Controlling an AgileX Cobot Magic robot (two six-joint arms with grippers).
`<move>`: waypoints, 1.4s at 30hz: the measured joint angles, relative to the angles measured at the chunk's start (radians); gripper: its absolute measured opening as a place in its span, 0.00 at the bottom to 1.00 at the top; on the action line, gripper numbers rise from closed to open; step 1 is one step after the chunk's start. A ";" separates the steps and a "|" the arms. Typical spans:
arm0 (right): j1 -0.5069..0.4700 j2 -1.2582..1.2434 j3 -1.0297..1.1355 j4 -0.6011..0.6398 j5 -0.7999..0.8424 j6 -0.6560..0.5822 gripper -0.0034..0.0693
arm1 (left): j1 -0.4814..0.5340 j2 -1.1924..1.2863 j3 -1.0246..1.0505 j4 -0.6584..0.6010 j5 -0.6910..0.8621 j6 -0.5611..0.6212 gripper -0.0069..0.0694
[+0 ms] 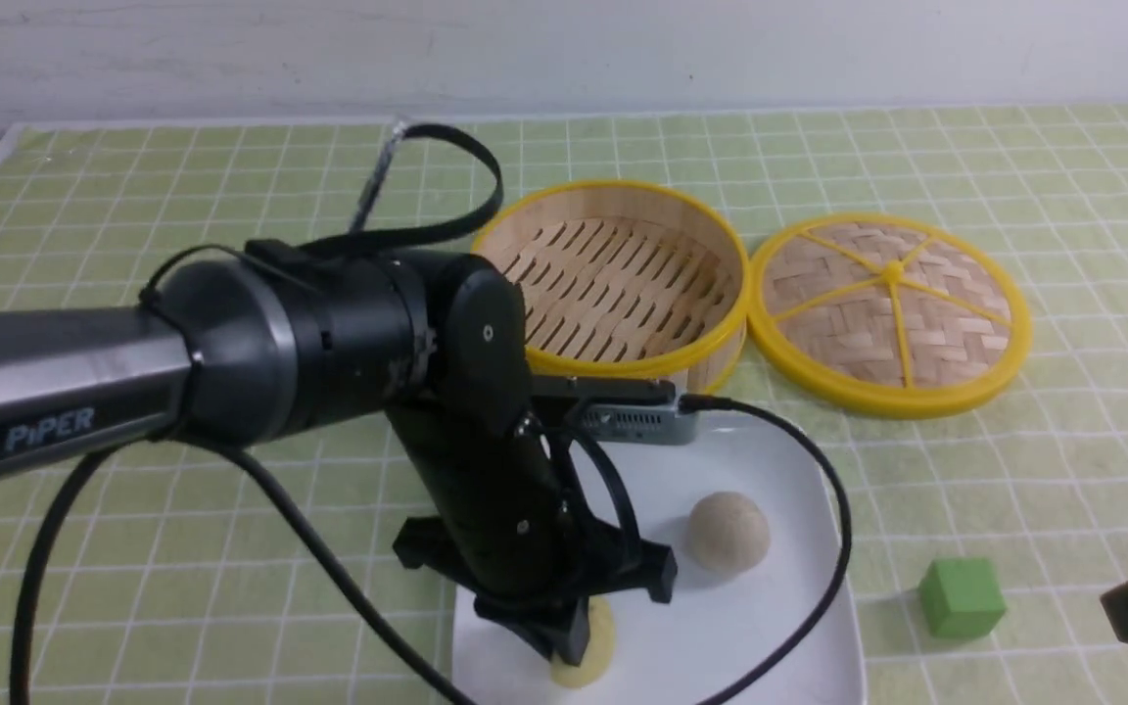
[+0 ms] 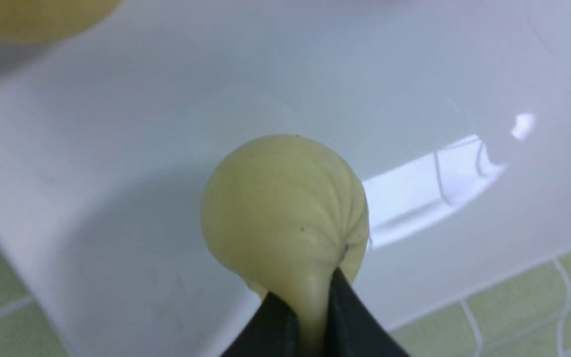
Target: Put the steamed buns into the plate on the green tablecloth.
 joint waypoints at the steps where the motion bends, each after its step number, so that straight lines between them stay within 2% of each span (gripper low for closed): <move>1: 0.000 0.000 0.000 0.001 -0.001 0.000 0.22 | 0.000 0.018 0.004 0.011 -0.010 0.000 0.19; 4: 0.000 0.000 0.000 0.002 -0.002 0.000 0.22 | 0.000 0.039 0.004 0.022 -0.019 -0.001 0.30; 7: 0.000 -0.002 0.000 0.000 0.006 0.000 0.22 | 0.000 0.040 -0.016 0.052 0.006 -0.007 0.47; 8: 0.000 -0.002 0.000 -0.001 0.009 0.000 0.21 | 0.000 0.040 -0.016 0.056 0.009 -0.008 0.47; 9: 0.000 -0.010 -0.002 -0.008 0.025 0.000 0.19 | 0.001 0.038 -0.041 0.086 0.032 -0.021 0.56; 12: 0.000 -0.063 -0.026 -0.045 0.109 0.011 0.07 | 0.001 0.030 -0.104 0.174 0.109 -0.063 0.71; 15: 0.000 -0.155 -0.045 -0.090 0.176 0.072 0.03 | 0.002 0.029 -0.146 0.226 0.177 -0.077 0.78; 18: 0.000 -0.292 -0.037 -0.156 0.186 0.149 0.03 | 0.002 0.028 -0.169 0.256 0.220 -0.082 0.80; 20: 0.000 -0.406 0.006 -0.188 0.121 0.183 0.03 | 0.002 0.028 -0.176 0.258 0.226 -0.082 0.81; 23: 0.000 -0.548 0.125 -0.208 -0.079 0.192 0.03 | 0.002 0.028 -0.177 0.261 0.226 -0.083 0.81; 24: 0.000 -0.612 0.211 -0.208 -0.227 0.192 0.03 | 0.002 0.028 -0.177 0.265 0.224 -0.087 0.81; 27: 0.000 -0.687 0.351 -0.208 -0.502 0.192 0.03 | 0.002 0.028 -0.177 0.279 0.214 -0.101 0.81; 29: 0.000 -0.712 0.403 -0.208 -0.607 0.192 0.03 | 0.002 0.028 -0.177 0.289 0.214 -0.106 0.79; 31: 0.000 -0.716 0.409 -0.208 -0.629 0.192 0.03 | 0.002 0.028 -0.177 0.289 0.214 -0.107 0.76; 34: 0.000 -0.721 0.410 -0.208 -0.615 0.183 0.03 | 0.002 0.028 -0.177 0.289 0.214 -0.108 0.63; 35: 0.000 -0.722 0.410 -0.207 -0.574 0.174 0.03 | 0.002 0.028 -0.177 0.289 0.214 -0.108 0.55; 36: 0.000 -0.722 0.410 -0.207 -0.568 0.174 0.03 | 0.002 0.028 -0.177 0.289 0.213 -0.108 0.53; 37: 0.000 -0.722 0.411 -0.191 -0.521 0.157 0.03 | 0.002 0.028 -0.177 0.289 0.213 -0.106 0.38; 39: 0.000 -0.722 0.412 -0.181 -0.512 0.155 0.03 | 0.002 0.028 -0.177 0.289 0.213 -0.106 0.32; 40: 0.000 -0.722 0.412 -0.173 -0.512 0.150 0.03 | 0.002 0.028 -0.177 0.289 0.211 -0.105 0.21; 42: 0.000 -0.722 0.412 -0.159 -0.519 0.150 0.03 | 0.002 0.028 -0.177 0.289 0.210 -0.105 0.12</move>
